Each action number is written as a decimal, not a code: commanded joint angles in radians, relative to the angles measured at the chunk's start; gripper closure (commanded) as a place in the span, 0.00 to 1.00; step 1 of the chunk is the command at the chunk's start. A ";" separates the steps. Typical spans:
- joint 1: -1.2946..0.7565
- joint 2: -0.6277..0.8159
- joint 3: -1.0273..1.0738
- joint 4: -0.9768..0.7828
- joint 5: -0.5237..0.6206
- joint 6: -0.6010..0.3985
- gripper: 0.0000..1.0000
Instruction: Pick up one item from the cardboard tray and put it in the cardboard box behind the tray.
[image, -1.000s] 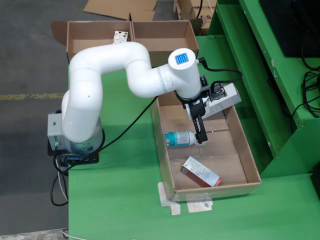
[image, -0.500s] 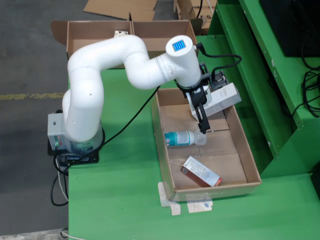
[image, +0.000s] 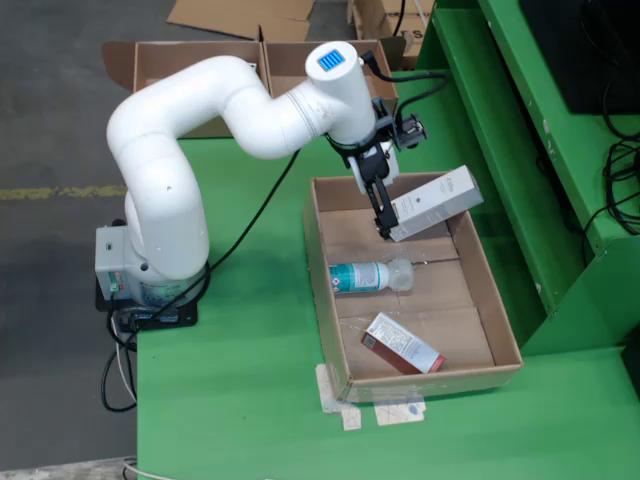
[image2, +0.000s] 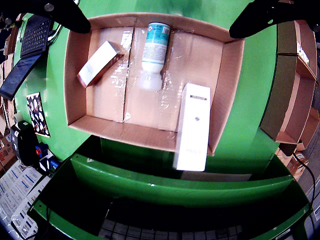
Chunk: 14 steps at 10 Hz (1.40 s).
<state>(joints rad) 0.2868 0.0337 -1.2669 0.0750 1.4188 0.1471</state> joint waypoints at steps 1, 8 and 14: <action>0.266 0.086 -0.037 -0.022 -0.051 0.147 0.00; 0.364 -0.274 0.403 -0.086 -0.085 0.236 0.00; 0.253 -0.797 1.267 -0.398 -0.033 0.159 0.00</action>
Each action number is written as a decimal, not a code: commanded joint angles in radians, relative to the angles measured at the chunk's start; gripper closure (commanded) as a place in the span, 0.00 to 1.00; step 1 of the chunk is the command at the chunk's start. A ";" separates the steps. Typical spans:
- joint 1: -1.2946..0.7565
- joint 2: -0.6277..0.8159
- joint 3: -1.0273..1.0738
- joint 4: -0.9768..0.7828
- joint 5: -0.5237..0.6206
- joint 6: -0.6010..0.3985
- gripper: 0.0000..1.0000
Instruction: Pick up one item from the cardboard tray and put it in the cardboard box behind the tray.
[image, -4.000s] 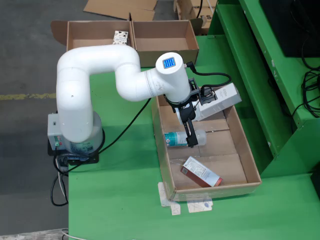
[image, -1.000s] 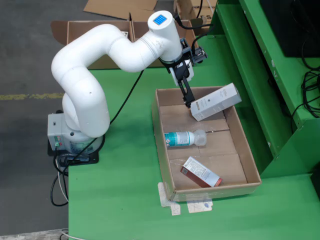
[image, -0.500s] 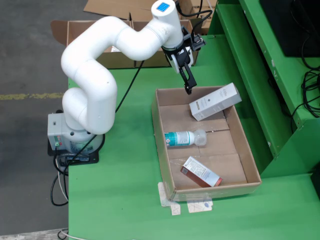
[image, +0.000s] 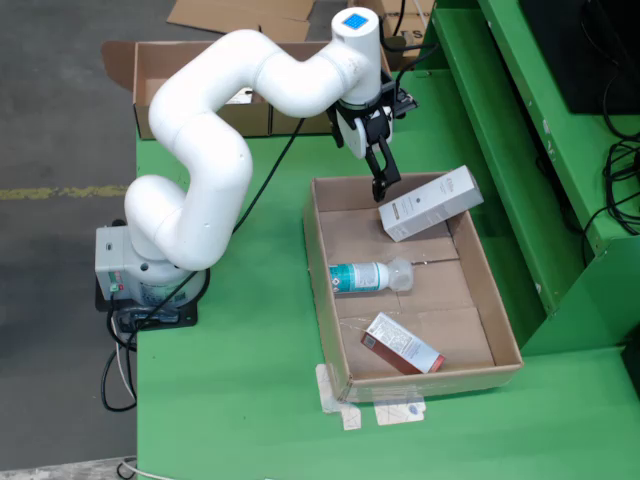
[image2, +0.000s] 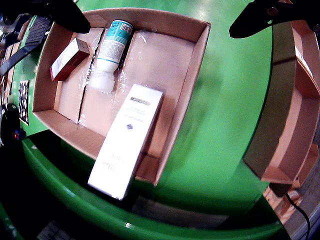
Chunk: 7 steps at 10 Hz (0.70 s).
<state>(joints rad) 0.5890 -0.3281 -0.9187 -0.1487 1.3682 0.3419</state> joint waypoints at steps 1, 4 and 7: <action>-0.075 -0.455 0.919 -0.122 0.023 -0.049 0.00; -0.125 -0.498 0.919 -0.015 0.035 -0.088 0.00; -0.200 -0.621 0.919 0.343 -0.027 -0.163 0.00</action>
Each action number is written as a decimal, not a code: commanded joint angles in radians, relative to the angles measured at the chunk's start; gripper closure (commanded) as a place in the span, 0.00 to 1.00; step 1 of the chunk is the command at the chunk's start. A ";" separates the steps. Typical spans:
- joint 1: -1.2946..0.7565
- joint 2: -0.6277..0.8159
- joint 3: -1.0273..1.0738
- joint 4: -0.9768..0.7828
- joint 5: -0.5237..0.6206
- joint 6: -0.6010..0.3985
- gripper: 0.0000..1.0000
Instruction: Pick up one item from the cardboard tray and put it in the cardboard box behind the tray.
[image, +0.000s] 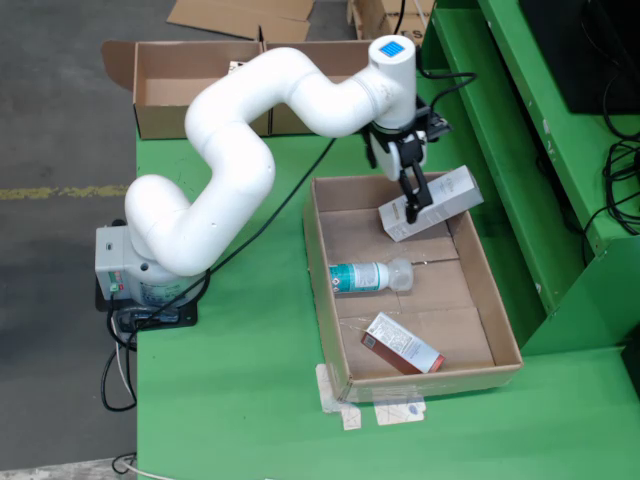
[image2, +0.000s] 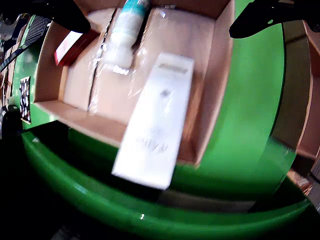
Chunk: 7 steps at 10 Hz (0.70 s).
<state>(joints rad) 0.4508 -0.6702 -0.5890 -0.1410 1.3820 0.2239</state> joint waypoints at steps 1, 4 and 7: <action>-0.062 -0.279 0.589 0.336 -0.041 -0.045 0.00; -0.067 -0.323 0.589 0.490 -0.132 -0.089 0.00; -0.031 -0.389 0.589 0.653 -0.422 -0.163 0.00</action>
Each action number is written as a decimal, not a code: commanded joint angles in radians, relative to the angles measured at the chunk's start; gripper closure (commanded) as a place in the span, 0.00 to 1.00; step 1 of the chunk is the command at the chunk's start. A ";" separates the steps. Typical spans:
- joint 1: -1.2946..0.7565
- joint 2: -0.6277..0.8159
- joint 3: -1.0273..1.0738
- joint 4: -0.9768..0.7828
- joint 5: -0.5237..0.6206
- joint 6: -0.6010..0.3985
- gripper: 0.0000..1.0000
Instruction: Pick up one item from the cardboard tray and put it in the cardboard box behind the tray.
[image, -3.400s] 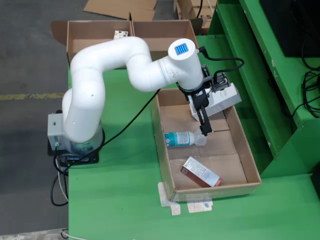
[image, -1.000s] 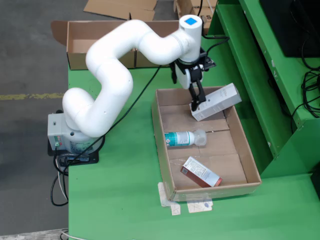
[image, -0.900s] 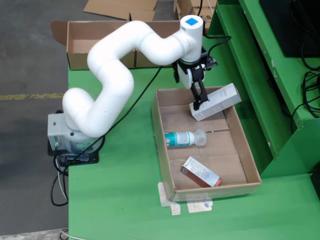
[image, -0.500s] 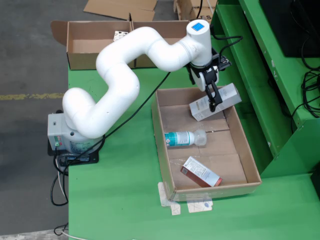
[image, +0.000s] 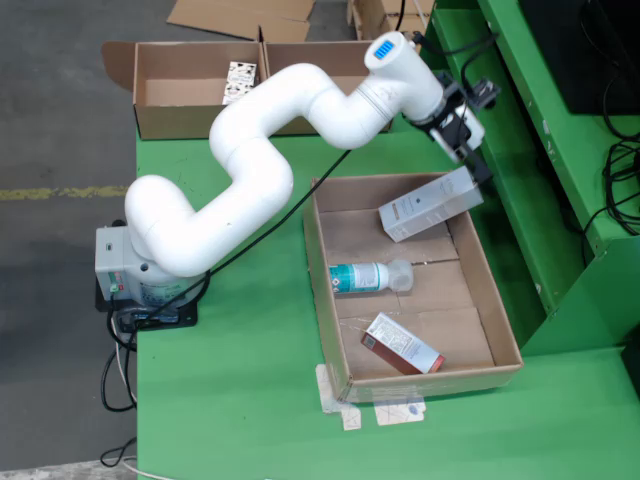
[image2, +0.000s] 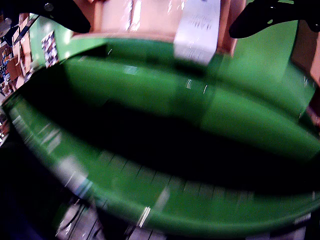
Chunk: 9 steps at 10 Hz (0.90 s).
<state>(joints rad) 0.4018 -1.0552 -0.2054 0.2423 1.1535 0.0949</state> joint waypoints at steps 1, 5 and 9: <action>0.010 -0.021 0.205 0.270 -0.191 -0.038 0.00; -0.050 -0.064 0.205 0.071 0.180 0.038 0.00; -0.033 0.009 0.205 -0.215 0.310 0.059 0.00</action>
<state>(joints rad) 0.3604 -1.1289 -0.0260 0.2836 1.1919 0.1503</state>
